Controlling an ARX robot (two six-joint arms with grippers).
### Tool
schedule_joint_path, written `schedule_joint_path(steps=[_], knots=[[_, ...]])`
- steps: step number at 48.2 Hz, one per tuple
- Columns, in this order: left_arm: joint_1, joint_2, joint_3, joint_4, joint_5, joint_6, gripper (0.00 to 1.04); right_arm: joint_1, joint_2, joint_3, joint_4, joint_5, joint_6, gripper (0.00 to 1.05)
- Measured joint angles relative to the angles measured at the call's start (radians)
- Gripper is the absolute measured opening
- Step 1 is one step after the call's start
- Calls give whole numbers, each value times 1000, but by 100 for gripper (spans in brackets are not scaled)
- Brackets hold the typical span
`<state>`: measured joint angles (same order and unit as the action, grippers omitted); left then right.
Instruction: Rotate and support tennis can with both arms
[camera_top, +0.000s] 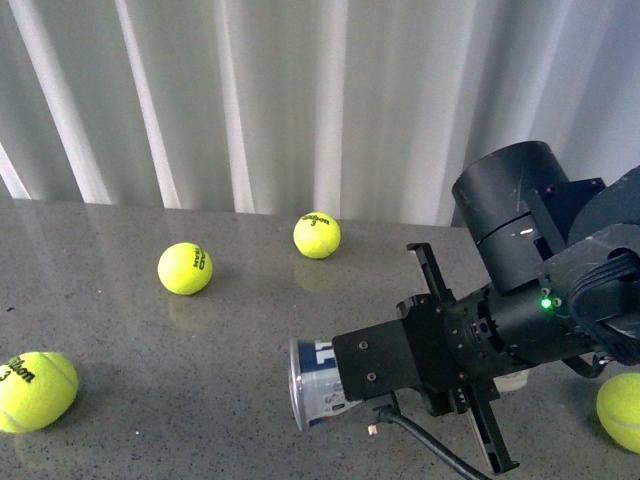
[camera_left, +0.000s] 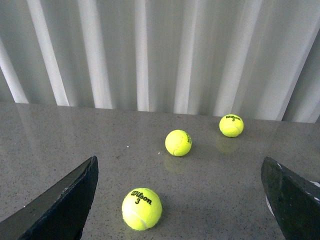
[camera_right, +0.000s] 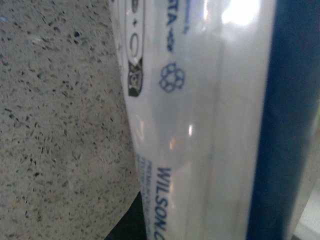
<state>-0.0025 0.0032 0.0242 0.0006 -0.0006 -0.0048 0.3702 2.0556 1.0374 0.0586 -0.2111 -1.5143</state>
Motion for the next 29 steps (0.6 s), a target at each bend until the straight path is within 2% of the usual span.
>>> schedule_joint_path(steps=[10, 29], knots=[[0, 0, 0, 0, 0, 0, 98, 34, 48, 25, 27, -13, 13, 12], [0, 0, 0, 0, 0, 0, 98, 64, 130, 110, 63, -8, 145, 12]])
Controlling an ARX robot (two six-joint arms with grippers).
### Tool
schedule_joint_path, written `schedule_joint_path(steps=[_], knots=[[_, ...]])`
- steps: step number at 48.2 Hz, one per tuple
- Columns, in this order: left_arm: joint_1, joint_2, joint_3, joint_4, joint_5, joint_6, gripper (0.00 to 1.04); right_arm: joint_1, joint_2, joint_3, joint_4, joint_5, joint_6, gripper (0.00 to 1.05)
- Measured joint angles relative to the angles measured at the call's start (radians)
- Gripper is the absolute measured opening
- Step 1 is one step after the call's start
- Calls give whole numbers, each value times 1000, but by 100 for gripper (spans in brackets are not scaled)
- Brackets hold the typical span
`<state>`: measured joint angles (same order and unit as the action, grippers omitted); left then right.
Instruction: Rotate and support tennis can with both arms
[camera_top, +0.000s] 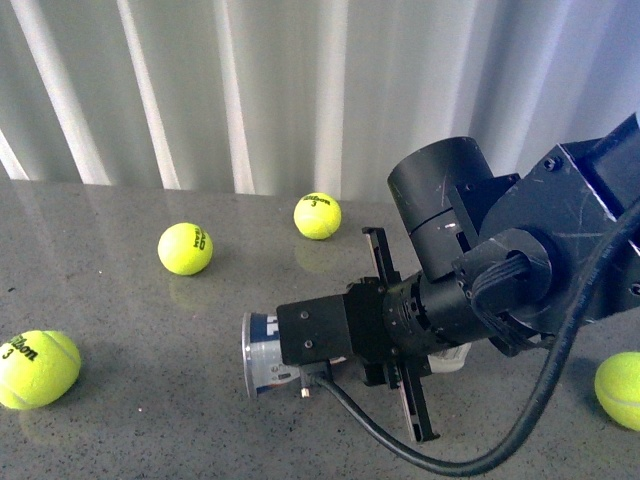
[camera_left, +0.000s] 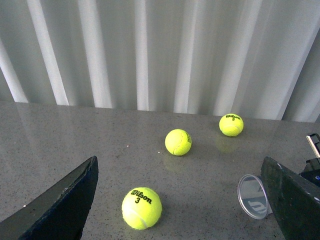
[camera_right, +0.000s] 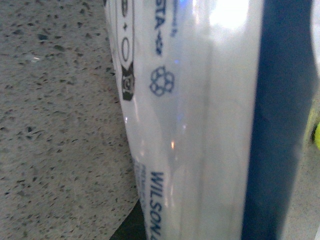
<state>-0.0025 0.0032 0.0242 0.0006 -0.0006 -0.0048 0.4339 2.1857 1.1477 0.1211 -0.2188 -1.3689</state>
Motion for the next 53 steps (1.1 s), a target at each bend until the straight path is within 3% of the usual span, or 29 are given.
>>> schedule_joint_path(steps=[9, 31, 53], knots=[[0, 0, 0, 0, 0, 0, 98, 1, 27, 20, 43, 10, 47, 12], [0, 0, 0, 0, 0, 0, 98, 7, -46, -53, 8, -69, 190, 97], [0, 0, 0, 0, 0, 0, 98, 3, -160, -127, 30, -114, 257, 98]])
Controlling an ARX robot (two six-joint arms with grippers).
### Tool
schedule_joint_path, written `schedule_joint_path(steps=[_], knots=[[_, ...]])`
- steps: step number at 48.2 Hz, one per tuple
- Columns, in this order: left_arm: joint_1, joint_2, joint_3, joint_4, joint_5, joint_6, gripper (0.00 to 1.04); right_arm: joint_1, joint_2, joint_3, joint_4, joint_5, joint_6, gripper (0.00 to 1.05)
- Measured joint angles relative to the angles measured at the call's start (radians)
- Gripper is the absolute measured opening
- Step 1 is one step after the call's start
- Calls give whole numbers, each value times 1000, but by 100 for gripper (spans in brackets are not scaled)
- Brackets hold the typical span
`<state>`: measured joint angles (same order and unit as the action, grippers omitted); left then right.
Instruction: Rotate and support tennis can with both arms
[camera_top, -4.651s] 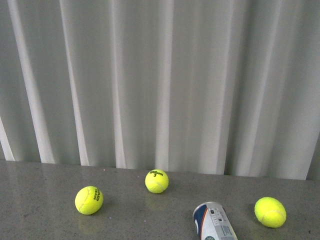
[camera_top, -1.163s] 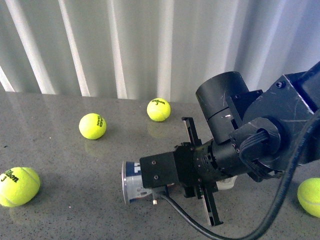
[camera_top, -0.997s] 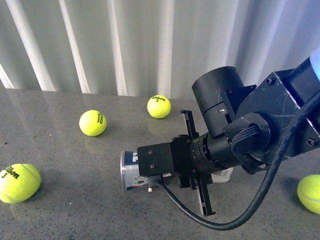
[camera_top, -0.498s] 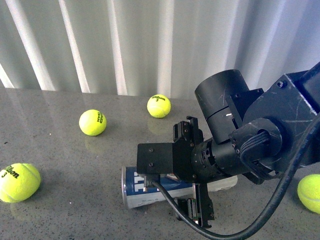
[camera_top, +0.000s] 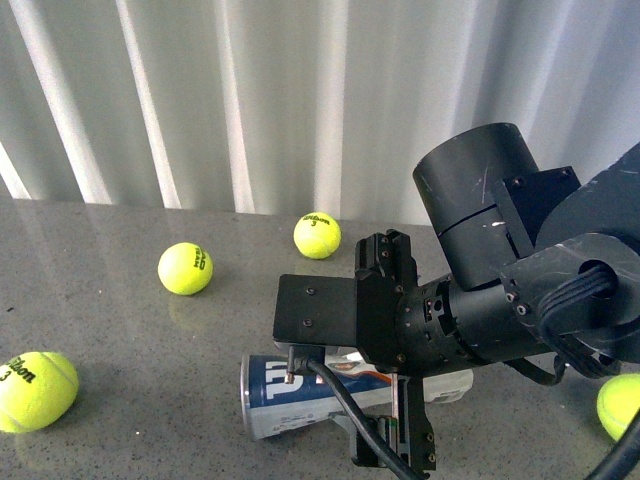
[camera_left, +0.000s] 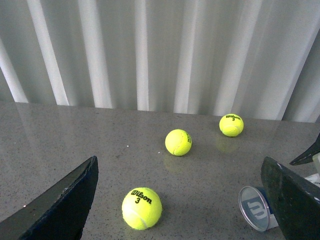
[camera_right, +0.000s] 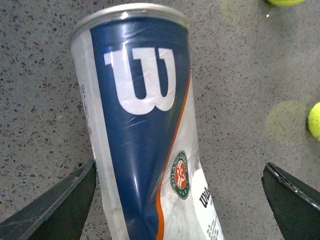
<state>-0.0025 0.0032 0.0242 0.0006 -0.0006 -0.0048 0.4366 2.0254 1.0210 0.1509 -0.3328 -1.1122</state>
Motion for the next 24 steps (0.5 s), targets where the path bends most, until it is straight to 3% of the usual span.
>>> schedule_joint_path(steps=[10, 16, 19, 24], knots=[[0, 0, 0, 0, 0, 0, 98, -19, -104, -21, -1, -55, 127, 98], [0, 0, 0, 0, 0, 0, 98, -55, -233, -37, 31, -95, 347, 98], [0, 0, 0, 0, 0, 0, 98, -72, -289, -48, 52, -78, 446, 98], [0, 0, 0, 0, 0, 0, 98, -111, -394, -78, 80, 37, 679, 98]])
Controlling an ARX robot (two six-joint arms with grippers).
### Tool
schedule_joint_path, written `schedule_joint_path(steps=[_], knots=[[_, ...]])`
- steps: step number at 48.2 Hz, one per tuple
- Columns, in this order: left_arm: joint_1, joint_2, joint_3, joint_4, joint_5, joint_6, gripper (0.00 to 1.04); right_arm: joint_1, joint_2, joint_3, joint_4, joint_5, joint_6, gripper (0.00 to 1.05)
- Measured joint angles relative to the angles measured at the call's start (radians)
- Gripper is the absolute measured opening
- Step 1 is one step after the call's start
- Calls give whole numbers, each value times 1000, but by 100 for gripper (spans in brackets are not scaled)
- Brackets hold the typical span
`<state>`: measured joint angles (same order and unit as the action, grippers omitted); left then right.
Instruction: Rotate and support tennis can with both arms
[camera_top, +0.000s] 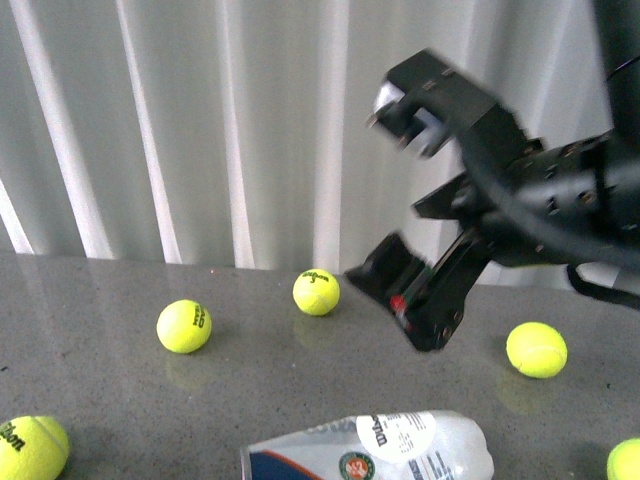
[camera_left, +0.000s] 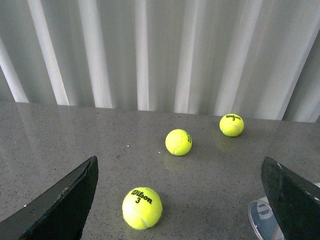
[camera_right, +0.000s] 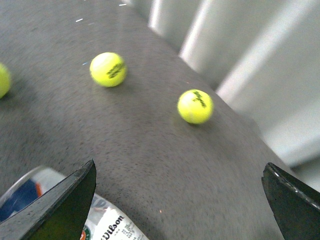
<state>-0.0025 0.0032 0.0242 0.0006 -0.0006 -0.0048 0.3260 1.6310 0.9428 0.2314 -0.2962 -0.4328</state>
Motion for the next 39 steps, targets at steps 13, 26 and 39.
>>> schedule_joint_path(steps=[13, 26, 39], knots=[[0, 0, 0, 0, 0, 0, 98, -206, -339, -243, -24, 432, 580, 98], [0, 0, 0, 0, 0, 0, 98, -334, -700, -545, 5, 444, 541, 98], [0, 0, 0, 0, 0, 0, 98, -325, -789, -760, 425, 296, 442, 48]])
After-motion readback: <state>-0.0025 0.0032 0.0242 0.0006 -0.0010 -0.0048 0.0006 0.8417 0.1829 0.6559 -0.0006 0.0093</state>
